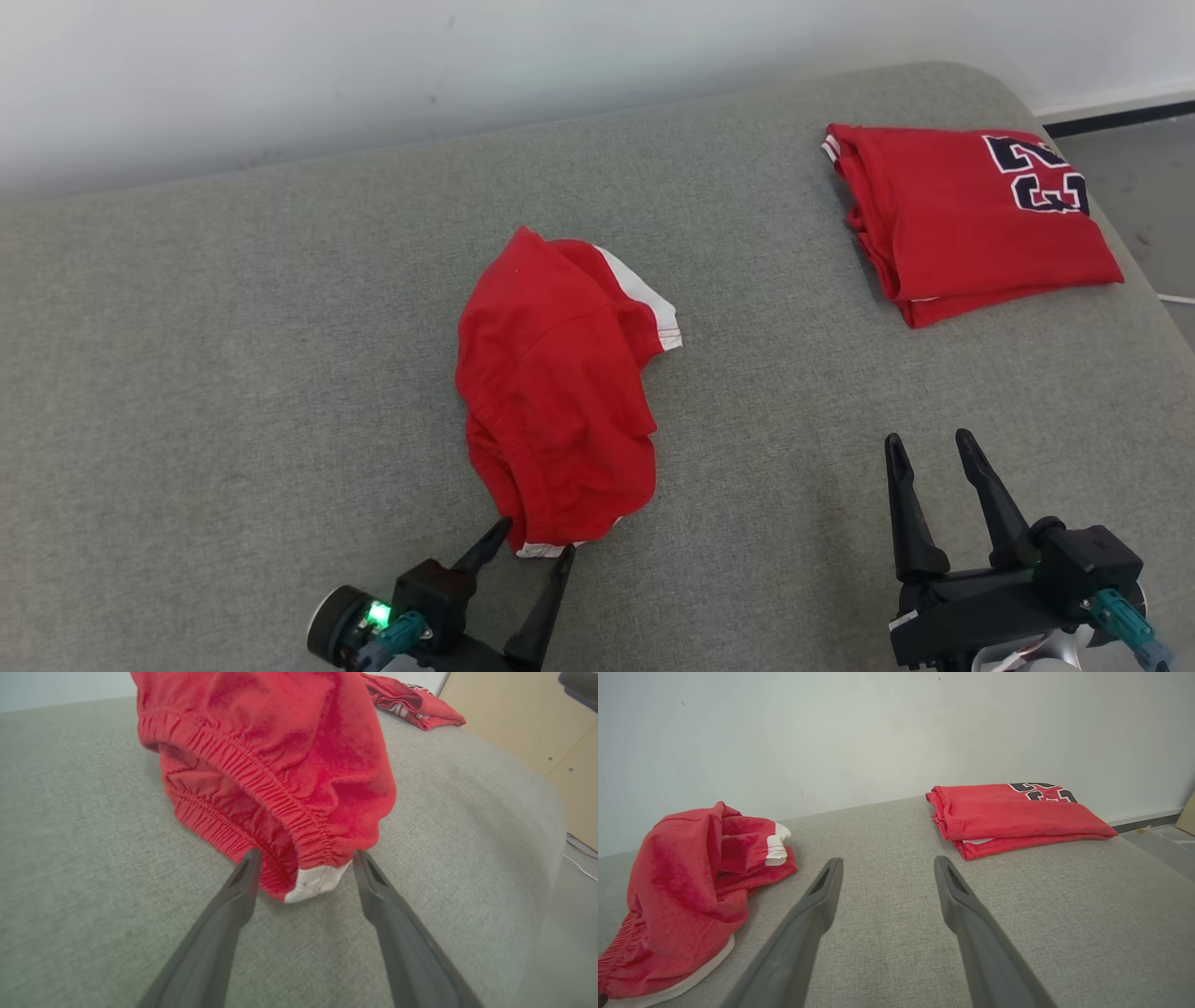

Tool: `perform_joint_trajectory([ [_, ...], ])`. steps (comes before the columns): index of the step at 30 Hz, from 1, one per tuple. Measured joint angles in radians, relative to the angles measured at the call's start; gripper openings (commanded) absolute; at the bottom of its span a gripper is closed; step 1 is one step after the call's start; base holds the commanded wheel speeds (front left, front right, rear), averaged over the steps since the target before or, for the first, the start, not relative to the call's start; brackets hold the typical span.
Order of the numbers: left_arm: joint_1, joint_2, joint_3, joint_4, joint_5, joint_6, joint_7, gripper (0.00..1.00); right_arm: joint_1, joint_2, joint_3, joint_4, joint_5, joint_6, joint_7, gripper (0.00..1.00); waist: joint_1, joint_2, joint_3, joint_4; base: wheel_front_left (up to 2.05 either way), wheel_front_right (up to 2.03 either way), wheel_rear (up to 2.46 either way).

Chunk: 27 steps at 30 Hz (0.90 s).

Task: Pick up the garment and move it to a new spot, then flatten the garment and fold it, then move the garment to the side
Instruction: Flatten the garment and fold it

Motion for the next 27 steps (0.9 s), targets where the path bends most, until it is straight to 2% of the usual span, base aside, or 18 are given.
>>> perform_joint_trajectory([
  [3, -0.025, -0.003, -0.026, 0.034, -0.014, 0.000, 0.000, 1.00, -0.004, -0.001, -0.001, 0.004, 0.000, 0.000, 0.000, 1.00, 0.0000, 0.0000, 0.013, -0.011, 0.00, 0.00, 0.00],
  [4, -0.031, -0.007, -0.032, 0.041, -0.017, 0.000, 0.000, 0.29, -0.005, -0.001, -0.001, 0.005, 0.000, 0.000, -0.001, 1.00, 0.0000, 0.0000, 0.016, -0.013, 0.00, 0.00, 0.00],
  [5, -0.039, -0.011, -0.039, 0.045, -0.025, 0.000, 0.000, 0.00, -0.006, -0.002, -0.003, 0.006, 0.000, 0.000, -0.002, 1.00, 0.0000, 0.0000, 0.018, -0.014, 0.00, 0.00, 0.00],
  [7, -0.051, -0.017, -0.044, 0.040, -0.040, 0.000, 0.000, 0.00, -0.006, -0.004, -0.011, 0.008, 0.000, 0.000, -0.003, 1.00, 0.0000, 0.0000, 0.018, -0.011, 0.00, 0.00, 0.00],
  [17, 0.004, -0.003, 0.063, -0.105, -0.058, 0.001, 0.000, 0.00, 0.015, -0.006, -0.028, 0.024, 0.004, 0.000, -0.003, 1.00, 0.0000, 0.0000, -0.023, 0.073, 0.00, 0.00, 0.00],
  [27, 0.157, 0.045, 0.203, -0.181, -0.079, 0.051, 0.000, 0.00, 0.017, 0.000, -0.027, 0.028, 0.003, 0.000, -0.004, 1.00, -0.0001, 0.0000, -0.051, 0.171, 0.00, 0.00, 0.00],
])
